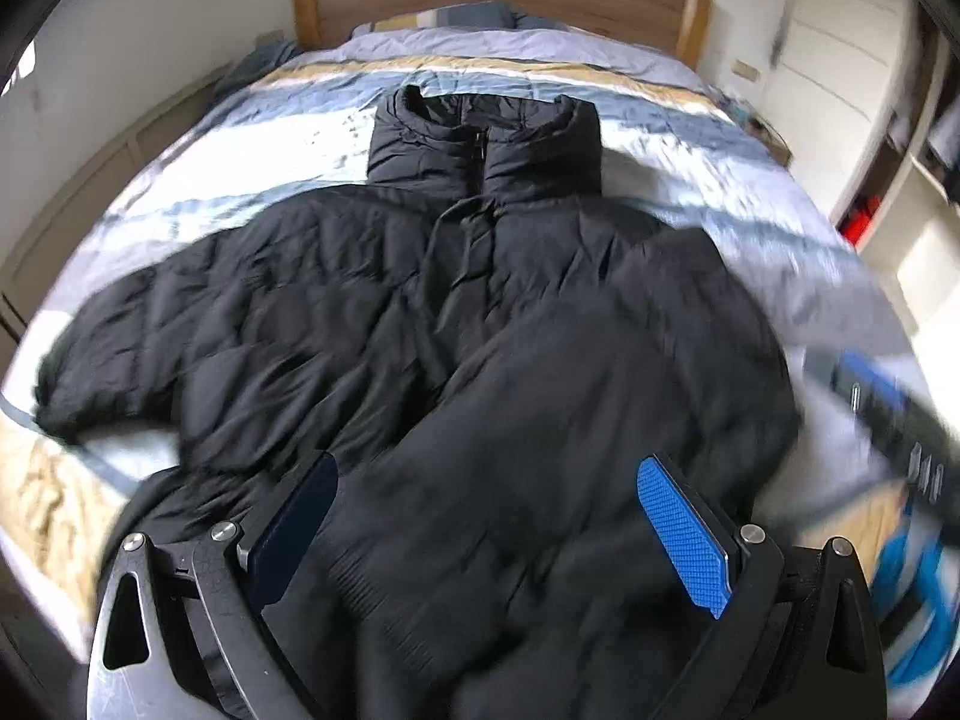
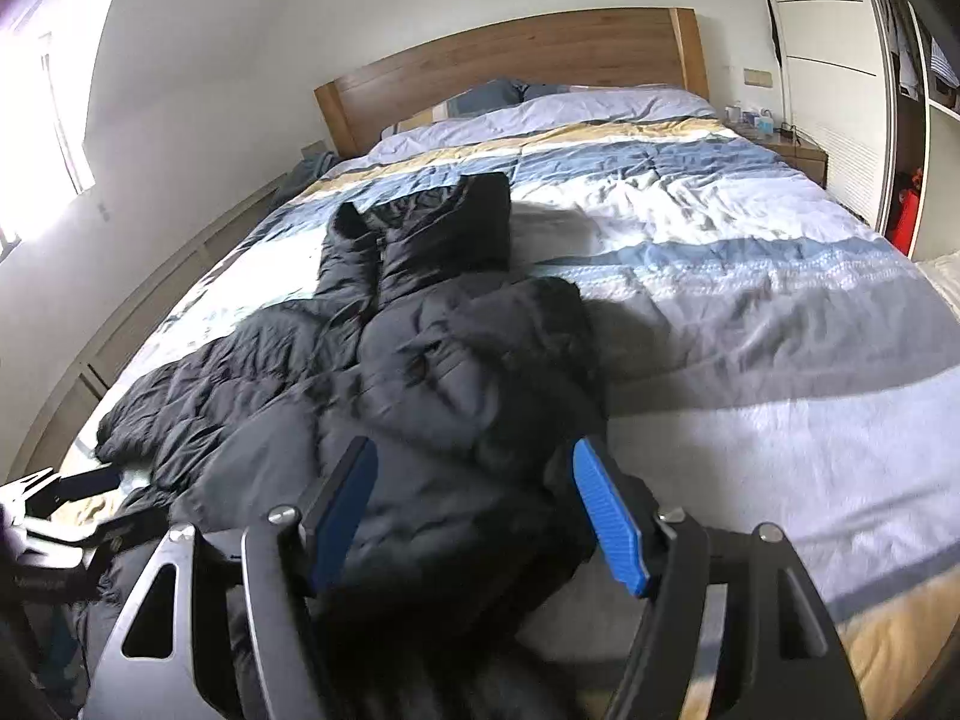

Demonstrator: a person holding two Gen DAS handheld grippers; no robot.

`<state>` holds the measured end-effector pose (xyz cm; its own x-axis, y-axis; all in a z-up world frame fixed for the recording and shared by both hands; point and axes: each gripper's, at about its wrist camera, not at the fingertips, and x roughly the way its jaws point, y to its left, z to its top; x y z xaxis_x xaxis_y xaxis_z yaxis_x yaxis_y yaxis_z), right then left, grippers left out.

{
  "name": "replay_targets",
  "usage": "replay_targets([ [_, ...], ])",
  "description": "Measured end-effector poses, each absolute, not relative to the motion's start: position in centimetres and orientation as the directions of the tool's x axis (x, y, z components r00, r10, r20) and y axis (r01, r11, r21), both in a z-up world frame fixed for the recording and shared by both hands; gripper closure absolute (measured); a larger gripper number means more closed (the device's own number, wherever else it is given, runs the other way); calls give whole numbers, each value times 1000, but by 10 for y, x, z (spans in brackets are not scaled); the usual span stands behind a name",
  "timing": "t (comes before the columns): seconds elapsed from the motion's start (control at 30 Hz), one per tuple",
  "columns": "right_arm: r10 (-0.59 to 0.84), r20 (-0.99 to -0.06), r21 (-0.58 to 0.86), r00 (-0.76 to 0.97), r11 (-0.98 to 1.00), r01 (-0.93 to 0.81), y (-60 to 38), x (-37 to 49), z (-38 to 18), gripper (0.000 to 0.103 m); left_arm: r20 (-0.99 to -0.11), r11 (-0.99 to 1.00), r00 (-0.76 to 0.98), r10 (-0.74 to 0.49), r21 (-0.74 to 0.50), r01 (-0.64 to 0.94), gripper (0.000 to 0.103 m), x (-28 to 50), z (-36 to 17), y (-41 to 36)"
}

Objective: Fold large clothes
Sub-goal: 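Move the left tool toward the other sleeve cuff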

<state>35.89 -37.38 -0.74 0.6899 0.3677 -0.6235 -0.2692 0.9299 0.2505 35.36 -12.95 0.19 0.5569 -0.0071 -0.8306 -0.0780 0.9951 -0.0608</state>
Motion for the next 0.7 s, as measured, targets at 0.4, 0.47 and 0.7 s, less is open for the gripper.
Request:
replay_targets([
  [0.4,389,-708,248,589,918,-309,-343,398,-82,35,-881,993,468,64,8,-121,0,403,-78,-97],
  [0.47,383,-714,243,587,921,-305,-345,398,-81,35,-878,994,473,75,28,-106,0,395,-75,-89],
  [0.7,366,-667,227,649,930,-291,-343,359,-45,35,-868,984,465,177,140,-113,0,364,-68,-62],
])
